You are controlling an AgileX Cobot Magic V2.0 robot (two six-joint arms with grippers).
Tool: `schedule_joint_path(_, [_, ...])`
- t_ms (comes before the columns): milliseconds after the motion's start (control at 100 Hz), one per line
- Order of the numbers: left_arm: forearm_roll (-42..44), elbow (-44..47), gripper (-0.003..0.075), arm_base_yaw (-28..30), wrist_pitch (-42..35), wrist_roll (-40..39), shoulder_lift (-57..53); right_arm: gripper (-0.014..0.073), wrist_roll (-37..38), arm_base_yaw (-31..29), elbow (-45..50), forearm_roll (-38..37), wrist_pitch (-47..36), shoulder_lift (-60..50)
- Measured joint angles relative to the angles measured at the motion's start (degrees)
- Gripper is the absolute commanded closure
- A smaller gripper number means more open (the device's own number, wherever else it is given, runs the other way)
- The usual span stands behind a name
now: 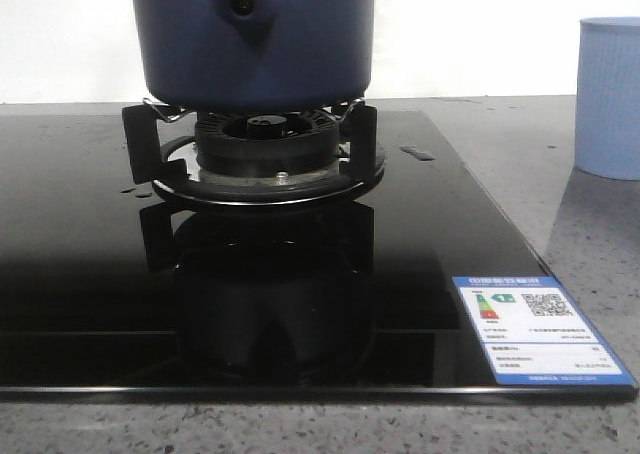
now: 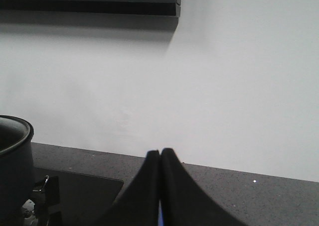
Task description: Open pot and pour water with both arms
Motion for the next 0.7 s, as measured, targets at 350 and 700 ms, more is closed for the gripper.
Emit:
schedule_joint_path(350, [-0.27,-1.81,0.0055,0.0,0.09,-0.13,0.0,0.0668,0.0,0.0,0.0,0.0,0.08,0.0])
schedule_joint_path(700, [-0.98,-7.09,0.0332,0.0,-3.47,-4.41,-8.57,0.0668,0.0,0.0,0.0,0.0,0.22,0.0])
